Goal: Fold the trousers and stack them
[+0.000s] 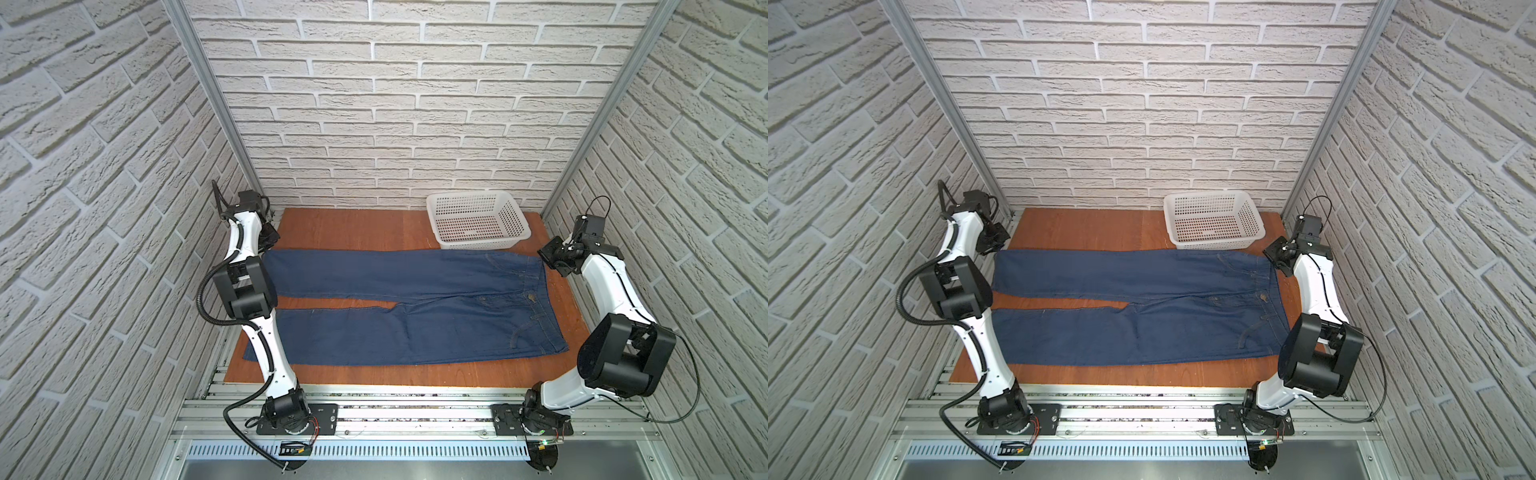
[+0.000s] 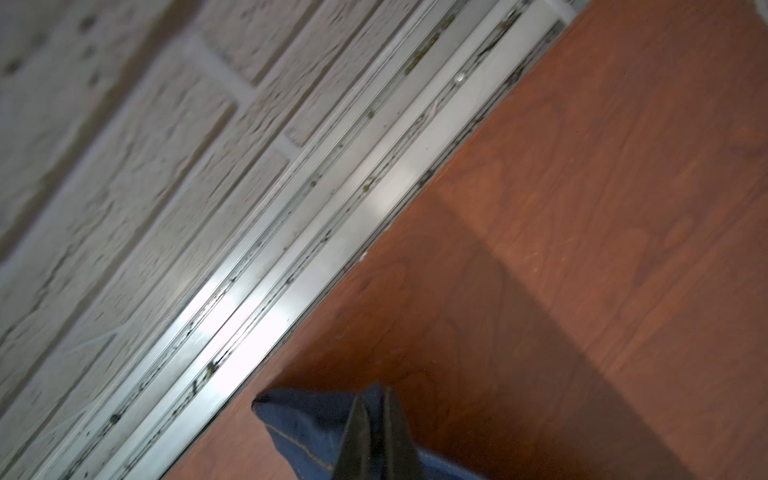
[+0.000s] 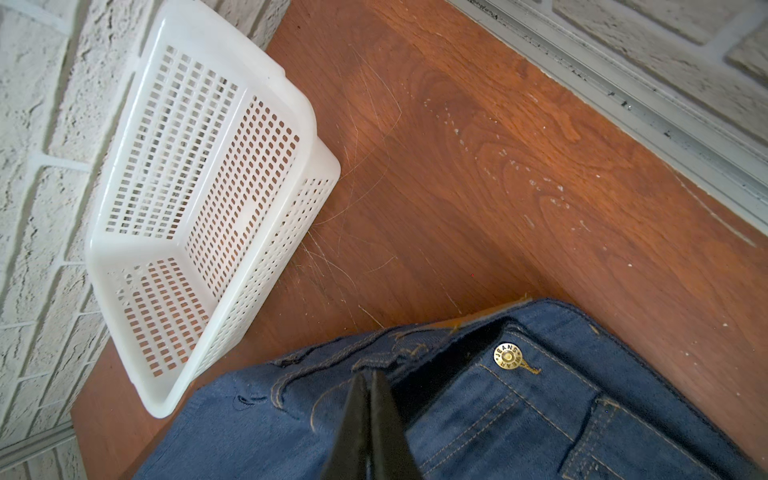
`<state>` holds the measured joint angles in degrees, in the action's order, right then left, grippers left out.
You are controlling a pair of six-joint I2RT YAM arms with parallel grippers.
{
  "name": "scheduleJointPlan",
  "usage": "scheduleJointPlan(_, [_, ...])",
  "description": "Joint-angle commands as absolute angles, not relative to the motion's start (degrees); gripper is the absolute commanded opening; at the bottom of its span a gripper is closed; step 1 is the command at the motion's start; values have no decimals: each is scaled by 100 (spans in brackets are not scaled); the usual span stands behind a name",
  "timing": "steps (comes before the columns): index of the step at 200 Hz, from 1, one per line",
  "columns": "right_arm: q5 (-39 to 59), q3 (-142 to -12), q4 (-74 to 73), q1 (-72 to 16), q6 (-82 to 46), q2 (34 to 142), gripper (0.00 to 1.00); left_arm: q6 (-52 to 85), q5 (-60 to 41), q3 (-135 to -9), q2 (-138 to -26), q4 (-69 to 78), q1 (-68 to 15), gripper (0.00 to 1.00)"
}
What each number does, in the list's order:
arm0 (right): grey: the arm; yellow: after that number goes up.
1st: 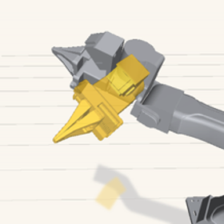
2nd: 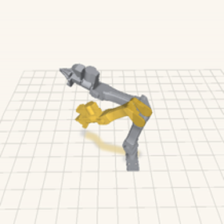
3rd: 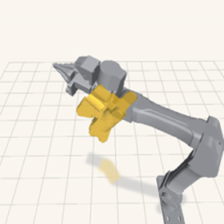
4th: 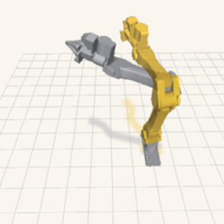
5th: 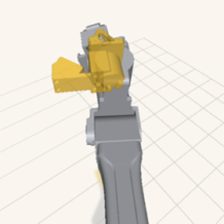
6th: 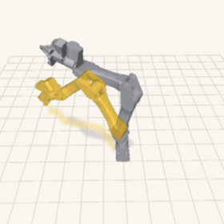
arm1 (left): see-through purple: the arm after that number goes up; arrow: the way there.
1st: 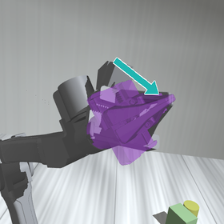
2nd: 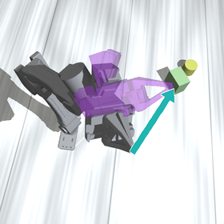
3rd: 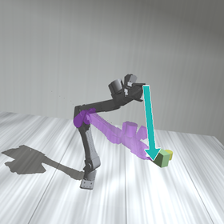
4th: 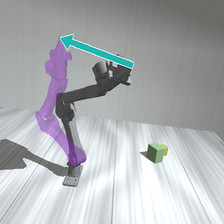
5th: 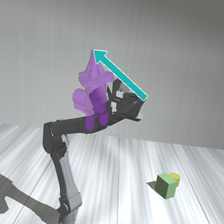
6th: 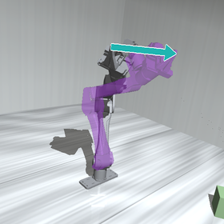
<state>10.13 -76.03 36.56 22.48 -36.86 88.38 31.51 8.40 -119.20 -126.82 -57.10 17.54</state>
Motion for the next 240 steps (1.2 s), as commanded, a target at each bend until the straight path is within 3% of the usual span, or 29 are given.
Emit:
scheduleJointPlan(1, [1014, -7418, 3505, 2363, -3744, 8508, 5, 3184, 750, -11342, -12137, -5230, 1916, 0])
scheduleJointPlan(79, [925, -7031, 3554, 2817, -3846, 8045, 5, 3318, 484, -10116, -11132, -4790, 2192, 0])
scheduleJointPlan(161, [1503, -7891, 1591, 2820, -4809, 8875, 5, 3432, -1230, -11605, -11827, -3669, 2188, 0])
scheduleJointPlan(240, [1871, -8335, 540, 2997, -5160, 9773, 5, 3313, -1550, -12220, -12087, -3190, 2206, 0])
